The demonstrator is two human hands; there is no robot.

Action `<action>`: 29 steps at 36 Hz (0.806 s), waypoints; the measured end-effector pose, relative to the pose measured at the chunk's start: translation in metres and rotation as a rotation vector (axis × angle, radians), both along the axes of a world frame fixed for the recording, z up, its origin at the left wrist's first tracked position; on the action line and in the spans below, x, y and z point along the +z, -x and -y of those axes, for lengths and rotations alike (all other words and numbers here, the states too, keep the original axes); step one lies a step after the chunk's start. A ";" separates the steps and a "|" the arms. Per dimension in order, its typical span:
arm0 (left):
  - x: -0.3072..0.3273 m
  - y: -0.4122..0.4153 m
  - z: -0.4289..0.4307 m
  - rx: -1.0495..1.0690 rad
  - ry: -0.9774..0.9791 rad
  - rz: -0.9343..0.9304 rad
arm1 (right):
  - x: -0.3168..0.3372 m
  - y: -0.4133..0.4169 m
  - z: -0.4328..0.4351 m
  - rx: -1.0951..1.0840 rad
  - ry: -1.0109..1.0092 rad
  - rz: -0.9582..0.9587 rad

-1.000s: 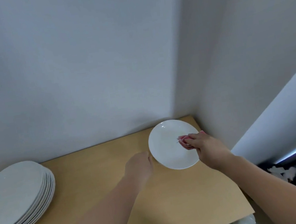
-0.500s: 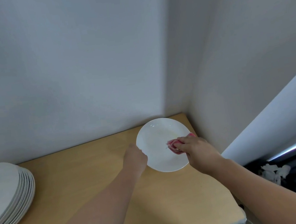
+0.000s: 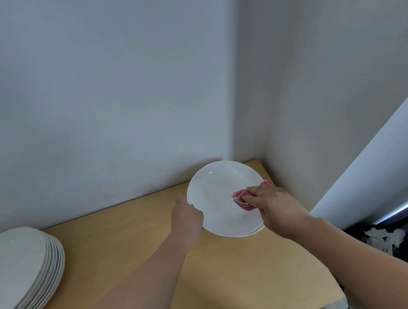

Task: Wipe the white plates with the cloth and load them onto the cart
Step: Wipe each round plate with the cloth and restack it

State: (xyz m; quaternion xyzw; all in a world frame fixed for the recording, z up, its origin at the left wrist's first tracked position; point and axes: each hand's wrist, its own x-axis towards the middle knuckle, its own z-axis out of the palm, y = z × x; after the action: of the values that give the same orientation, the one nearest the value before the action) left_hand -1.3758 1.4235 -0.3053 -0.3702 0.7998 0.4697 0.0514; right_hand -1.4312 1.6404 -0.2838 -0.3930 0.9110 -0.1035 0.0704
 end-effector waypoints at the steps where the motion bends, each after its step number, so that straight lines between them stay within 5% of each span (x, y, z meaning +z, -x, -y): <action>1: 0.001 -0.003 0.004 0.006 0.002 -0.008 | 0.003 -0.001 0.003 0.004 -0.004 -0.007; 29: -0.041 -0.162 0.141 0.150 0.034 0.038 | -0.023 -0.087 0.184 0.249 -0.047 0.038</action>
State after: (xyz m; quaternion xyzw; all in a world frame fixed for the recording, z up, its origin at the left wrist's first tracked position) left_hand -1.2137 1.2824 -0.3464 -0.4387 0.7765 0.4516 0.0247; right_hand -1.3445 1.4567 -0.3068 -0.4995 0.8557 -0.0800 0.1089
